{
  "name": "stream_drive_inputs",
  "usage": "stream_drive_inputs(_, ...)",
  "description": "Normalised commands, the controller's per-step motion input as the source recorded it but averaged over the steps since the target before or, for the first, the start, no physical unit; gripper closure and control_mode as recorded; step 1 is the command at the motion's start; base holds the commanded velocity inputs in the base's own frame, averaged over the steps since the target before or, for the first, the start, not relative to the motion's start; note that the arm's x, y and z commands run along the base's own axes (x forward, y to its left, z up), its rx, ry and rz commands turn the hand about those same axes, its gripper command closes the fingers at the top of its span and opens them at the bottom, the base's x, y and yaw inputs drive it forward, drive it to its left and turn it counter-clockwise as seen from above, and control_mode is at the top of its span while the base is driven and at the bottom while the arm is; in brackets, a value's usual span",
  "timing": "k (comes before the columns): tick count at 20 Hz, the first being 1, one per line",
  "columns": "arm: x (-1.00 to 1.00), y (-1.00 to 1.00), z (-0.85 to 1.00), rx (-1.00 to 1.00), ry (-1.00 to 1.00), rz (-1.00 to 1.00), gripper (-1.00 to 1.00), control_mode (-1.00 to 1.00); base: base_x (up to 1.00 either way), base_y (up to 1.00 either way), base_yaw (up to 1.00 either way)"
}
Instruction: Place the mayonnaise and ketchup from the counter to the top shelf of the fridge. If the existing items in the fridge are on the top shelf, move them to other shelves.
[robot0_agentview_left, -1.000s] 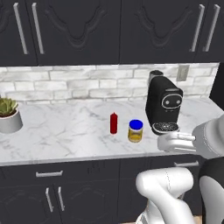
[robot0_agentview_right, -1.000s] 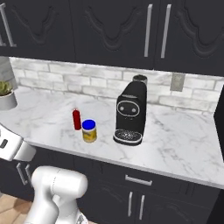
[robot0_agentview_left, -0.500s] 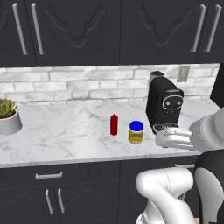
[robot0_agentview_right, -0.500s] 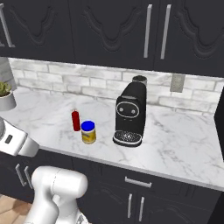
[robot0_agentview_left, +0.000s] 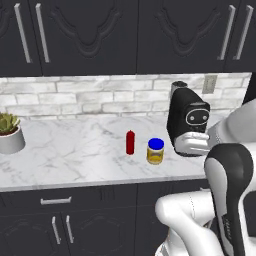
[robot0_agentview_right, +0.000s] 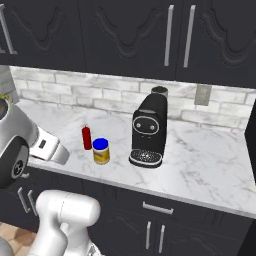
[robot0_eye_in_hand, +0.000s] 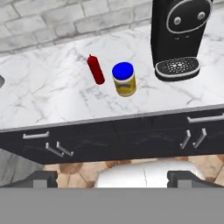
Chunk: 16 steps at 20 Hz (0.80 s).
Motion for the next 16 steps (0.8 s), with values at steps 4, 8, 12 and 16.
stream_drive_inputs(4,1.00,-0.32,-0.46,-0.02,0.12,0.00,-1.00,-1.00,0.00,0.00,0.00)
stream_drive_inputs(8,1.00,-0.01,-0.48,-0.09,0.10,-0.05,-1.00,-1.00,0.00,0.00,0.00)
stream_drive_inputs(12,0.99,0.00,-0.42,-0.12,0.02,-0.03,-1.00,-1.00,0.00,0.00,0.00)
stream_drive_inputs(16,0.87,-0.01,-0.64,-0.11,0.00,0.00,-1.00,-1.00,0.00,0.00,0.00)
